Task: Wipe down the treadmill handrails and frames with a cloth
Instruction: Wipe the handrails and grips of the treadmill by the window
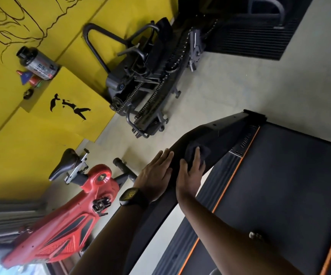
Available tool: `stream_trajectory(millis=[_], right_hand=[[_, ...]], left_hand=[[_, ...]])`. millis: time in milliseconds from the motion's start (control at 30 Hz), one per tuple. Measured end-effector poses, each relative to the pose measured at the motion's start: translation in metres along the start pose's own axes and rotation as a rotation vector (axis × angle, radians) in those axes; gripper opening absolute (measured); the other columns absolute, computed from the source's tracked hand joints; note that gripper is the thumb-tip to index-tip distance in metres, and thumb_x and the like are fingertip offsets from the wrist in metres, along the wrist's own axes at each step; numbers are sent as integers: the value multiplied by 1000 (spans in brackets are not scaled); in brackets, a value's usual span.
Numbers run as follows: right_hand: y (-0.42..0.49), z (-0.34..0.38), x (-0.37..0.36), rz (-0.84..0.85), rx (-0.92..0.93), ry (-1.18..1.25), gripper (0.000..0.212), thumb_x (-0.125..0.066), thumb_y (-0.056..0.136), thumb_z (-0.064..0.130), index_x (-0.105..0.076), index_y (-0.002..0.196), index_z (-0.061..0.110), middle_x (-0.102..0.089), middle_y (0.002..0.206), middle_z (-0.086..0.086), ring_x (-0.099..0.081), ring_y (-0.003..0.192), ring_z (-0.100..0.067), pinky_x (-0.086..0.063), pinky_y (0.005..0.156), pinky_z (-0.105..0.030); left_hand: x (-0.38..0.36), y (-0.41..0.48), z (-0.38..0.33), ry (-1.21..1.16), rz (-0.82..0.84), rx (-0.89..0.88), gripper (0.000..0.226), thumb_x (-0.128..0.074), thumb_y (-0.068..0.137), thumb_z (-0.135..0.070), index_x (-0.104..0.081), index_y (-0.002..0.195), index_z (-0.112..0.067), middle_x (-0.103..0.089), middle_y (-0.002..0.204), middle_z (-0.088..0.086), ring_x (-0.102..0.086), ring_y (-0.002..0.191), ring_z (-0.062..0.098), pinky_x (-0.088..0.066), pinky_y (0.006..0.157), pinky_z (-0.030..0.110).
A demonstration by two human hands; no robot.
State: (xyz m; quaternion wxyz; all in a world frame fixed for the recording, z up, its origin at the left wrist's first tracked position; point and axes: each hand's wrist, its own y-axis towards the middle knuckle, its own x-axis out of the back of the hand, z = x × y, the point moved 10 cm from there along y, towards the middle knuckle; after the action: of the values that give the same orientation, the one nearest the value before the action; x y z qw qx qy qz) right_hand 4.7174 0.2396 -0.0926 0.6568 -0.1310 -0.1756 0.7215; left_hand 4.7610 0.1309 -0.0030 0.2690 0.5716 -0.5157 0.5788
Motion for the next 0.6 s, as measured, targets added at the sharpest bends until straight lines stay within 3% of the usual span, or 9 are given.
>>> stream_trajectory(millis=[67, 200, 233, 333, 400, 533, 600], right_hand=[[15, 5, 2, -5, 32, -5, 61, -48, 96, 45, -32, 155, 44, -28, 162, -7, -39, 142, -30, -40, 111, -44], [50, -32, 9, -95, -326, 78, 59, -44, 102, 35, -27, 158, 41, -35, 159, -11, -45, 136, -37, -37, 107, -45], [46, -32, 10, -93, -339, 52, 60, -43, 102, 32, -27, 158, 40, -35, 158, -12, -46, 135, -38, -38, 108, -46], [22, 0, 4, -55, -48, -56, 60, -45, 96, 30, -35, 155, 40, -32, 159, -13, -47, 134, -36, -45, 104, -49], [25, 9, 3, -59, 42, -57, 60, -45, 93, 34, -38, 153, 41, -32, 159, -13, -47, 133, -35, -47, 102, -46], [66, -26, 17, -124, -310, 68, 57, -43, 102, 25, -34, 157, 37, -38, 155, -16, -50, 130, -39, -40, 103, -42], [59, -21, 17, -127, -297, 2, 57, -43, 101, 24, -35, 157, 37, -38, 155, -16, -52, 127, -39, -42, 100, -41]], left_hand=[[0, -1, 0, -11, 2, -2, 54, -28, 106, -38, -12, 157, -33, -8, 163, -16, -1, 150, 2, -1, 121, 31], [2, -1, -4, -30, 4, -14, 54, -30, 107, -36, -14, 158, -30, -7, 162, -16, 1, 148, -1, 9, 112, 14], [2, -2, -4, -29, -1, -11, 54, -31, 107, -35, -15, 158, -30, -8, 163, -15, -1, 149, 0, 9, 112, 13], [4, -1, -4, -25, -23, -8, 53, -33, 106, -34, -18, 157, -28, -13, 163, -13, -5, 150, 4, 1, 115, 19], [3, -1, -5, -23, -14, -8, 53, -32, 107, -34, -17, 157, -28, -12, 163, -13, -5, 150, 4, 0, 116, 21], [1, -2, -4, -41, -4, -17, 54, -30, 107, -36, -14, 158, -31, -10, 164, -14, -2, 150, 3, 1, 117, 20], [2, -2, -3, -49, -8, -13, 54, -31, 106, -35, -15, 158, -31, -11, 163, -14, -3, 150, 3, 3, 116, 19]])
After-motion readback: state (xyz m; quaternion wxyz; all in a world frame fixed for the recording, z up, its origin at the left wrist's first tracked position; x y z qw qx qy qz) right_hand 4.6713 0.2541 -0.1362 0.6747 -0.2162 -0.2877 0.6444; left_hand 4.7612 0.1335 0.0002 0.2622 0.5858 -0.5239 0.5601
